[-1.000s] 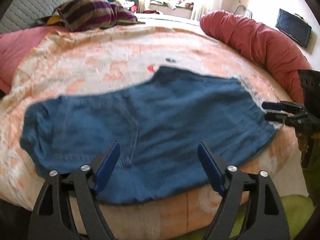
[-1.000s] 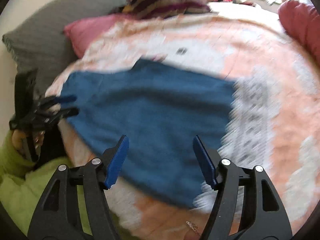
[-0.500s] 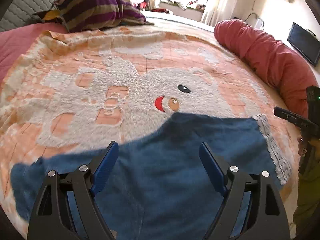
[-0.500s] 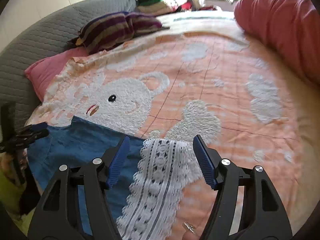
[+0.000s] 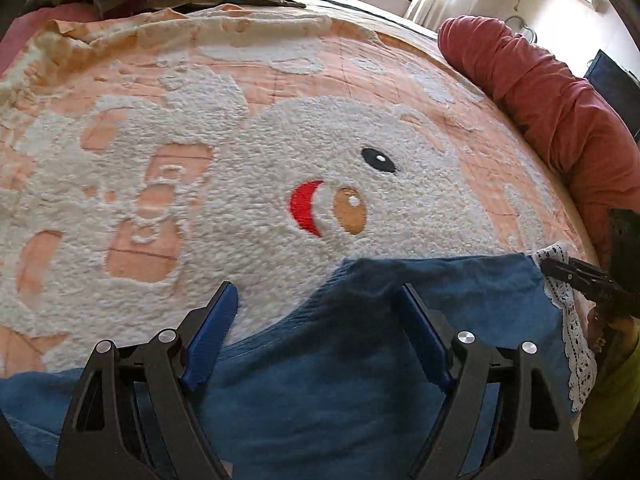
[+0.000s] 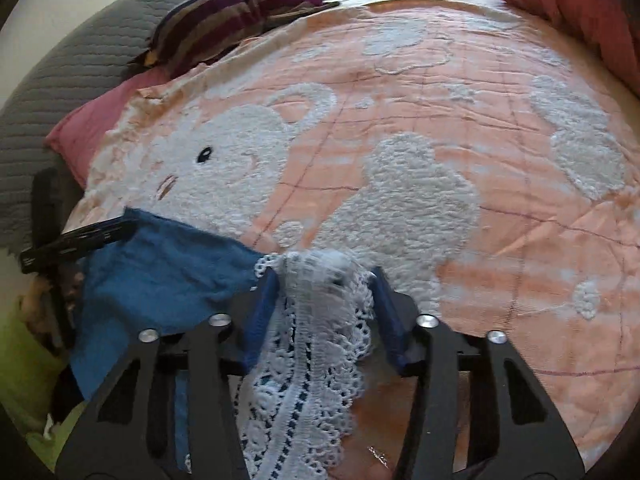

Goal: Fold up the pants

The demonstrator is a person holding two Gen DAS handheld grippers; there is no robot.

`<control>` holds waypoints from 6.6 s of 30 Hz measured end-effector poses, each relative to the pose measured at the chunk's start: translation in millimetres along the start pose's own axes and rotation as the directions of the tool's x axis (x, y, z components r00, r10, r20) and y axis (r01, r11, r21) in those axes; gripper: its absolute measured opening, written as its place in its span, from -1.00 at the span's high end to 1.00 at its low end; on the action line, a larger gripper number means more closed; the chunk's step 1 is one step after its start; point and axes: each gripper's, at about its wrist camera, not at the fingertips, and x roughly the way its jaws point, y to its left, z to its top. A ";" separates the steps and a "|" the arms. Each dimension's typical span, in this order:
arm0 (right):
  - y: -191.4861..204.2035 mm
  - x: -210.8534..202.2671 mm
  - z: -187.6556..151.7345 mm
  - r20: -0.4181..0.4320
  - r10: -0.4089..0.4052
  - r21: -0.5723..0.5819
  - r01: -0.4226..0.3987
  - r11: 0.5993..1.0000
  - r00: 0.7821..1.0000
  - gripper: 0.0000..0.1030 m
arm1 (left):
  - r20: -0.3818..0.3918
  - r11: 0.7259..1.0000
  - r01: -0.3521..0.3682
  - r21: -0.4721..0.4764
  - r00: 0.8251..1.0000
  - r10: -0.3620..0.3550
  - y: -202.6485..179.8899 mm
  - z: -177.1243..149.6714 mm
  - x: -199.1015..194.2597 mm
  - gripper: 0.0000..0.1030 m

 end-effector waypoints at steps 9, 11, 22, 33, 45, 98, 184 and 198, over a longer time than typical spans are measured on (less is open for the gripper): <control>20.5 -25.6 13.1 0.102 -0.002 -0.106 0.013 0.994 0.995 0.64 | 0.058 0.999 0.035 0.030 0.998 -0.037 -19.7 5.9 -23.2 0.88; 24.3 -29.5 22.6 0.127 -0.023 -0.140 0.041 0.989 0.992 0.64 | 0.096 0.999 0.018 0.043 0.995 -0.022 -23.1 14.7 -32.5 0.89; 6.8 20.8 51.7 0.029 -0.117 -0.139 0.120 0.983 0.993 0.63 | 0.089 0.996 -0.076 0.056 0.994 0.070 -19.5 29.0 -1.8 0.88; -2.7 -0.4 44.0 0.069 -0.159 -0.043 0.162 0.986 0.985 0.18 | 0.118 0.997 -0.065 -0.036 0.991 0.069 13.1 14.3 -11.6 0.03; 13.6 -80.3 -22.1 0.128 -0.099 -0.009 0.101 0.995 0.987 -0.07 | 0.223 0.998 -0.038 -0.046 0.974 0.047 6.6 -52.1 -102.8 -0.52; 58.8 -120.8 -88.7 0.183 -0.208 -0.085 0.226 0.970 0.961 0.07 | 0.179 0.976 -0.218 -0.026 0.959 0.219 8.1 -138.4 -123.8 -0.54; 34.7 -96.1 -93.7 0.195 -0.156 0.055 0.148 0.988 0.968 -0.78 | 0.152 0.958 -0.144 0.247 0.982 0.109 -124.4 -30.6 -79.1 -0.91; 40.7 -67.5 -104.3 0.140 -0.076 0.083 0.065 0.994 0.987 -0.74 | 0.073 0.915 -0.090 0.393 0.995 0.066 -171.3 19.1 2.8 -0.91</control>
